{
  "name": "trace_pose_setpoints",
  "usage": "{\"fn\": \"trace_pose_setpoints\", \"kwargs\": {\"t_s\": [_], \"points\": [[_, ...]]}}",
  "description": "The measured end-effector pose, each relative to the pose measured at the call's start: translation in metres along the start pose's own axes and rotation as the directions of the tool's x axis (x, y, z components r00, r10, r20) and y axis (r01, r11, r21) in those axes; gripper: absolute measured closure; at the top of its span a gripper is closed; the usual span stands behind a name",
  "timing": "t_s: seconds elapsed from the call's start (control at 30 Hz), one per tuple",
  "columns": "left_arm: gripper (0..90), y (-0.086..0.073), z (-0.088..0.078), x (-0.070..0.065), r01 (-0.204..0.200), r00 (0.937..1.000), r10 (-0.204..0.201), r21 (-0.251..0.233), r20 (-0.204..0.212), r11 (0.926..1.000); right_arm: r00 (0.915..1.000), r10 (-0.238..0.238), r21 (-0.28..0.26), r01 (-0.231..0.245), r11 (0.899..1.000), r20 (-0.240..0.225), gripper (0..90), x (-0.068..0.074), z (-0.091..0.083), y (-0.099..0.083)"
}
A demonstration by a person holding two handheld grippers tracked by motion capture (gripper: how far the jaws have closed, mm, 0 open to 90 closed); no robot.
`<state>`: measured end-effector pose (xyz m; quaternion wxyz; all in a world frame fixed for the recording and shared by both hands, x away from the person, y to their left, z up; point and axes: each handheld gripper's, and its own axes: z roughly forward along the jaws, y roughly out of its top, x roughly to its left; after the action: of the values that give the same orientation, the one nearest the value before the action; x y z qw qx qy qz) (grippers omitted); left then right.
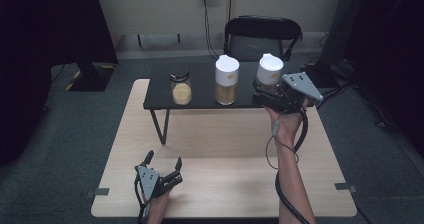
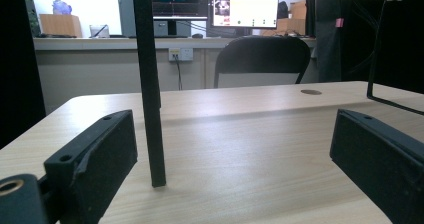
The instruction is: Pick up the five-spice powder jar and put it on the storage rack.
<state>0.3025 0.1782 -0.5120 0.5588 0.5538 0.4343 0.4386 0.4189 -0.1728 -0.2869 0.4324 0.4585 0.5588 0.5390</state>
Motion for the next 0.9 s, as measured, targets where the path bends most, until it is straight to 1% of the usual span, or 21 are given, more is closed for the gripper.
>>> {"fn": "trace_pose_setpoints", "kwargs": {"t_s": [0.07, 0.2, 0.37, 0.43, 0.57, 0.9], "points": [[4.3, 0.000, 0.000, 0.000, 0.000, 1.0000, 0.000, 0.000, 0.000, 1.0000, 1.0000, 0.005, -0.009, -0.005, 1.000, -0.001, 0.0, 0.000, -0.002, 0.001], [4.3, 0.000, 0.000, 0.000, -0.002, 1.0000, 0.002, 0.001, 0.000, 1.0000, 1.0000, -0.001, -0.025, 0.001, 1.000, 0.007, 0.0, 0.002, -0.007, 0.003], [4.4, 0.000, 0.000, 0.000, 0.000, 1.0000, 0.000, 0.000, 0.000, 1.0000, 0.9999, 0.010, -0.041, -0.010, 0.999, 0.002, 0.0, 0.002, -0.011, 0.003], [4.4, 0.000, 0.000, 0.000, 0.000, 1.0000, 0.000, 0.000, 0.000, 1.0000, 1.0000, 0.005, -0.049, -0.005, 0.999, 0.002, 0.0, 0.003, -0.013, 0.003], [4.4, 0.000, 0.000, 0.000, -0.003, 1.0000, 0.003, 0.002, 0.000, 1.0000, 1.0000, -0.002, -0.052, 0.002, 0.999, 0.001, 0.0, 0.004, -0.016, 0.003], [4.5, 0.000, 0.000, 0.000, -0.002, 1.0000, 0.002, 0.002, -0.001, 1.0000, 0.9999, 0.001, -0.069, -0.002, 0.998, -0.013, 0.0, 0.006, -0.022, 0.001]]}}
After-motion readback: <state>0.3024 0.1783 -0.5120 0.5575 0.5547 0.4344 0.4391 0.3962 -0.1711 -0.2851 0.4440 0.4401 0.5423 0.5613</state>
